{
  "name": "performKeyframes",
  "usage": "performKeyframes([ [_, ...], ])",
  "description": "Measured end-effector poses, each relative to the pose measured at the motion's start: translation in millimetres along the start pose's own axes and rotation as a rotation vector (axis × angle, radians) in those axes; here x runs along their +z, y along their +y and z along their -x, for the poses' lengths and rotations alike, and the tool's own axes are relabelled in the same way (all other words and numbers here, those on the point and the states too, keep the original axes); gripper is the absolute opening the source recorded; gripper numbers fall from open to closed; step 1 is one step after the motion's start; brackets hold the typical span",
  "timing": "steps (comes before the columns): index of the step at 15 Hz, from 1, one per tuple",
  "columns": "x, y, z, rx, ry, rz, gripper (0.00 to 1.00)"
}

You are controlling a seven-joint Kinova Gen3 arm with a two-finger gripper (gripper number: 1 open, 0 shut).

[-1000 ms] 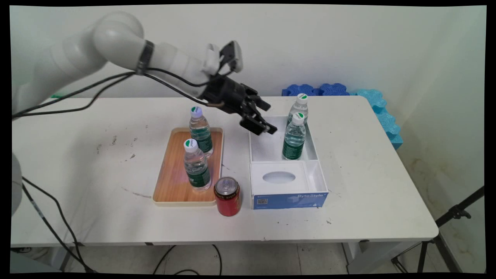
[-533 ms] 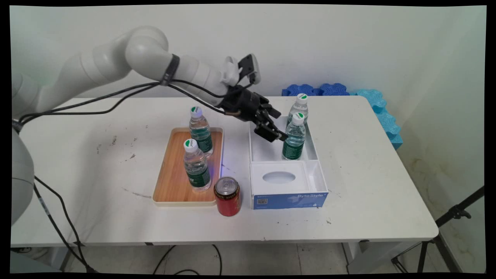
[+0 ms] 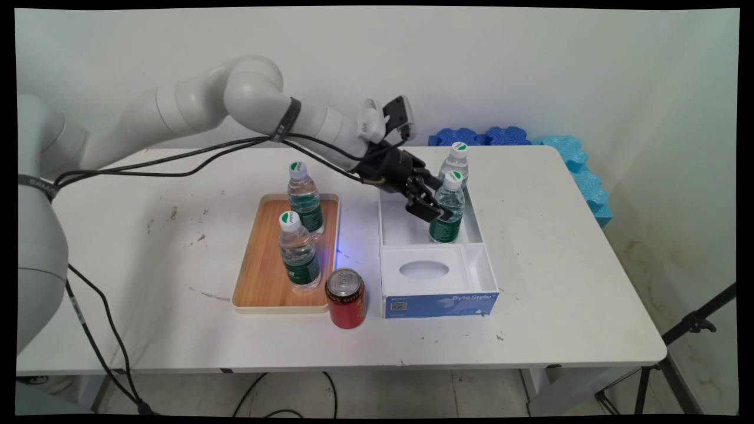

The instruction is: Pick up the green bottle from the white box, then place the picked object on the tray

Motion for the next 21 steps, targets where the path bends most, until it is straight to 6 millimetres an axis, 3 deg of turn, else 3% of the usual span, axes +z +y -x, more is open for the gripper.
performKeyframes([
  [7,11,3,3,0.005,0.002,-0.002,0.00],
  [10,1,7,0,-0.003,0.019,-0.006,0.00],
  [12,-17,11,-5,-0.007,0.044,-0.011,0.00],
  [15,-65,18,-12,-0.010,0.083,-0.025,0.00],
  [21,-194,29,-4,0.038,0.149,-0.022,0.00],
])
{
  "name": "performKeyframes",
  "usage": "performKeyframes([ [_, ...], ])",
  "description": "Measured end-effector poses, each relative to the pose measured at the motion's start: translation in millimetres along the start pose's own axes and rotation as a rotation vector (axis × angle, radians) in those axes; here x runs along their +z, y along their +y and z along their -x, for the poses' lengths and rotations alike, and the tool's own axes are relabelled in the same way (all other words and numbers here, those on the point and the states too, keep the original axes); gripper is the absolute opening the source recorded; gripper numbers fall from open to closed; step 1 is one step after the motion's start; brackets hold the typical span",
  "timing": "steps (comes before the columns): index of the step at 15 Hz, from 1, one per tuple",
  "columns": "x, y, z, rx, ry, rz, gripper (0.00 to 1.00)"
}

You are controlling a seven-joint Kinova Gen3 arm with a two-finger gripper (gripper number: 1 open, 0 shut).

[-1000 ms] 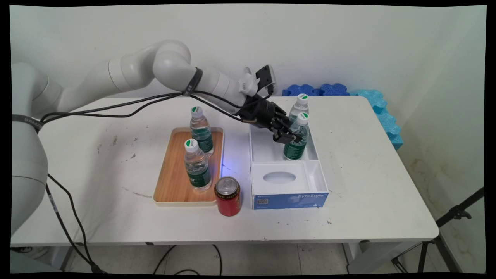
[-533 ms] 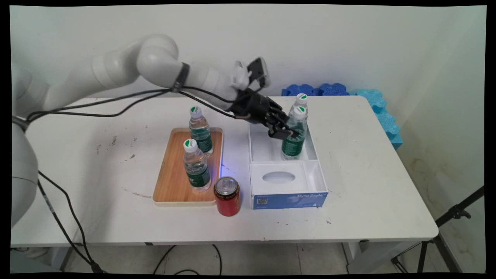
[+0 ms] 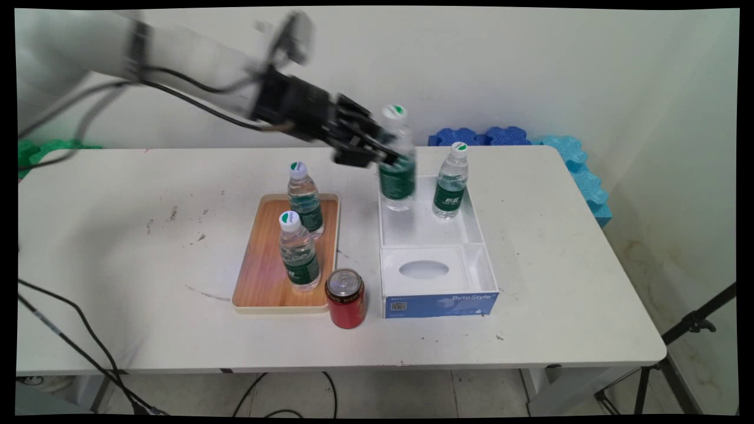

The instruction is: Place the picked object on the tray

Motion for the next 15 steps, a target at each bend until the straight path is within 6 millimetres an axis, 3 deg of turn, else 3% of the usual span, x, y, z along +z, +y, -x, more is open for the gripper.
performKeyframes([
  [5,-117,5,21,0.060,0.015,0.041,0.00],
  [8,-173,4,39,0.081,0.010,0.054,0.00],
  [15,-251,4,76,0.097,-0.033,0.057,0.00],
])
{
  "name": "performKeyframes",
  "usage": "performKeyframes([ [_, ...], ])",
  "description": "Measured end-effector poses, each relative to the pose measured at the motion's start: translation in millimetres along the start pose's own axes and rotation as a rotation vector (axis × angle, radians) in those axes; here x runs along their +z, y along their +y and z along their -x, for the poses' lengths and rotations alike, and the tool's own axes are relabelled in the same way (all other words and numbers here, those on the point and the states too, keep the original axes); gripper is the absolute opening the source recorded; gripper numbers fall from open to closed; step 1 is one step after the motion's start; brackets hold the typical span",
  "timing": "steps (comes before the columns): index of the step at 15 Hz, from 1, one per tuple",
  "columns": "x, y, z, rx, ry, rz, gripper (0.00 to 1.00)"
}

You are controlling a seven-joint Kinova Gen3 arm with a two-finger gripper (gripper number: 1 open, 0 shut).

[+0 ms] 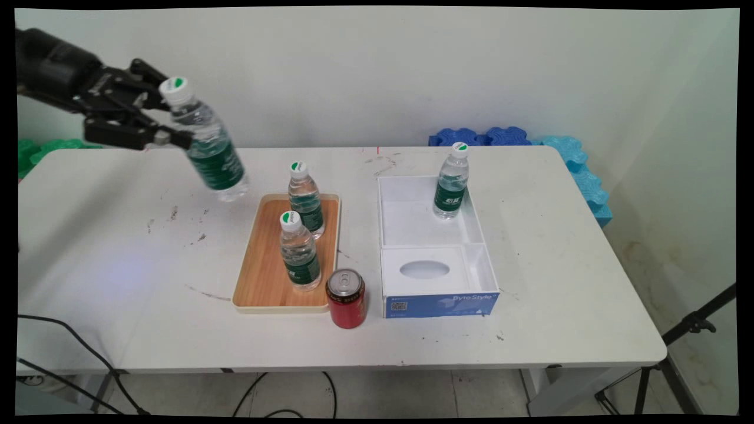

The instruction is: Place the picked object on the tray

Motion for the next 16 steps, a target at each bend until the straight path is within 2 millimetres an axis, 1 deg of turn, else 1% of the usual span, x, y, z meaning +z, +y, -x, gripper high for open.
performKeyframes([
  [1,-8,2,9,-0.001,-0.008,0.000,0.00],
  [3,-17,5,23,-0.002,-0.006,-0.001,0.00],
  [5,-19,7,34,-0.009,-0.002,-0.008,0.00],
  [7,-16,8,46,-0.015,0.003,-0.014,0.00],
  [10,-1,11,61,-0.015,-0.003,-0.020,0.00],
  [12,15,14,70,-0.008,-0.016,-0.019,0.00],
  [14,35,18,80,0.000,-0.035,-0.013,0.00],
  [16,46,22,86,0.005,-0.046,-0.005,0.00],
])
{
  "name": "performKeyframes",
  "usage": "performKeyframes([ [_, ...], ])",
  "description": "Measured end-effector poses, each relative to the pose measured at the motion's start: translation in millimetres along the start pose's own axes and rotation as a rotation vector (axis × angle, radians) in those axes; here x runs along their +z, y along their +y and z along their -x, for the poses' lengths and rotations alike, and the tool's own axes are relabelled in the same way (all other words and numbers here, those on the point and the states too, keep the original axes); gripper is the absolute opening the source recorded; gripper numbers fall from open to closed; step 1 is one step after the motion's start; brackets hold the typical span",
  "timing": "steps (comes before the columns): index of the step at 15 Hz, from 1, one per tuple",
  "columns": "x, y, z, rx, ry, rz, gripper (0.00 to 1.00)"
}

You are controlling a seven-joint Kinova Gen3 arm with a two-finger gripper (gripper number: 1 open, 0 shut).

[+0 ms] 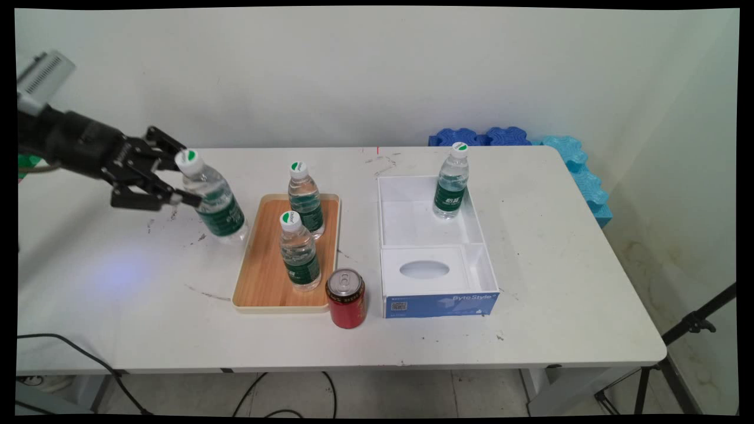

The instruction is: Place the picked object on the tray

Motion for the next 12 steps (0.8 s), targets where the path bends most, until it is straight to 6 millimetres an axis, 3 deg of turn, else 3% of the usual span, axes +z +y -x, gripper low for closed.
performKeyframes([
  [12,72,16,29,0.010,-0.054,0.021,0.00],
])
